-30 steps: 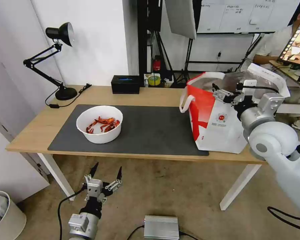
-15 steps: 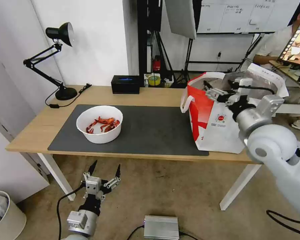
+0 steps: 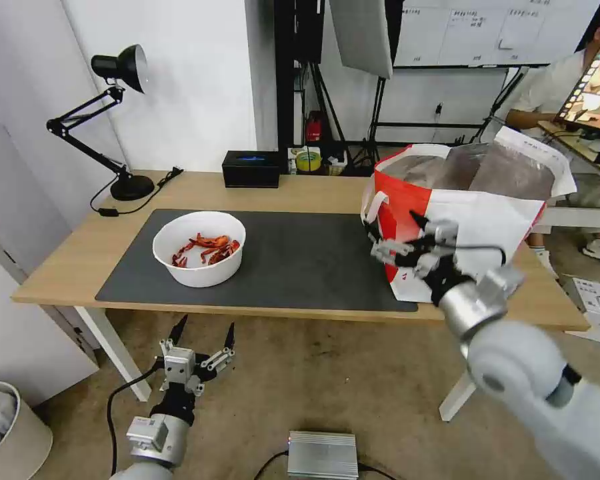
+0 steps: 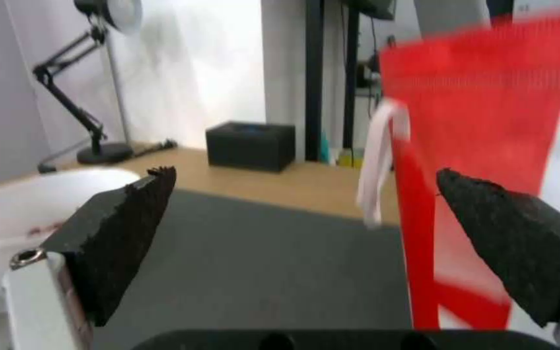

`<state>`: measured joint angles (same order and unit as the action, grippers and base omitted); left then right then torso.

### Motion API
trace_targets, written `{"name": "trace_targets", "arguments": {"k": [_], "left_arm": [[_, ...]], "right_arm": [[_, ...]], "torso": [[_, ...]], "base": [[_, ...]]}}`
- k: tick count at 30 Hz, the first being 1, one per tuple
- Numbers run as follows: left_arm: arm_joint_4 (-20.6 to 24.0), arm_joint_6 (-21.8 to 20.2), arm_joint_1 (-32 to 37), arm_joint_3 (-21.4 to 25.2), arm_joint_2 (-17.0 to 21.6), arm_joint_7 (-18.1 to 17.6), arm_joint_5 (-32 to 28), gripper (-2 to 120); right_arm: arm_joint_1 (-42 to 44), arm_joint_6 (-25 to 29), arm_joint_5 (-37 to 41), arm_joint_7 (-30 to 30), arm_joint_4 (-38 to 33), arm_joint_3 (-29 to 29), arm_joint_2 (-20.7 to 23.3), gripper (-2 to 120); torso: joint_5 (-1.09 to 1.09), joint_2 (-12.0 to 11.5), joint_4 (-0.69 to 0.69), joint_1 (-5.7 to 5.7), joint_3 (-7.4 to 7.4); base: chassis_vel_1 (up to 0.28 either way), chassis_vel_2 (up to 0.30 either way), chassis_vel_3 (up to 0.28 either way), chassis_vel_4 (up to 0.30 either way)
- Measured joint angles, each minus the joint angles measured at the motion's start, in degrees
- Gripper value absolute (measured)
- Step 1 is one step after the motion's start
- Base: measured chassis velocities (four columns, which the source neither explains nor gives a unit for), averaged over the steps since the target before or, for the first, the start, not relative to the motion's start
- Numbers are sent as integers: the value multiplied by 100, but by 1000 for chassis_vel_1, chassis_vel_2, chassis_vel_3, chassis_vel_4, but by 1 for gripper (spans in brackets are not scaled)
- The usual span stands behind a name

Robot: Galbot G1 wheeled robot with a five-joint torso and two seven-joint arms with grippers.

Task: Pick up the trash from the table and place it into the takeout bag.

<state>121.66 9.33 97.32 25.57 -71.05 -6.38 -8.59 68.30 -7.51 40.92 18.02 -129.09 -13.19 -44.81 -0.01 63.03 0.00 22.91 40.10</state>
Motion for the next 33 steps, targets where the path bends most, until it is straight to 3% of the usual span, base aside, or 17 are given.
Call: {"name": "trace_targets", "arguments": {"k": [13,33], "left_arm": [[3,35,25,-21,-16,4,1,100],[-84,60,-75,-26,106,5,-140,100]], "right_arm": [[1510,800,-1088,-86,281,4,-680,100],[2132,937,-1803,-17,734,68,-1205,100]], "torso": [[0,0,0,-1,0],[0,0,0,0,0]], "base": [[0,0,0,0],[0,0,0,0]]}}
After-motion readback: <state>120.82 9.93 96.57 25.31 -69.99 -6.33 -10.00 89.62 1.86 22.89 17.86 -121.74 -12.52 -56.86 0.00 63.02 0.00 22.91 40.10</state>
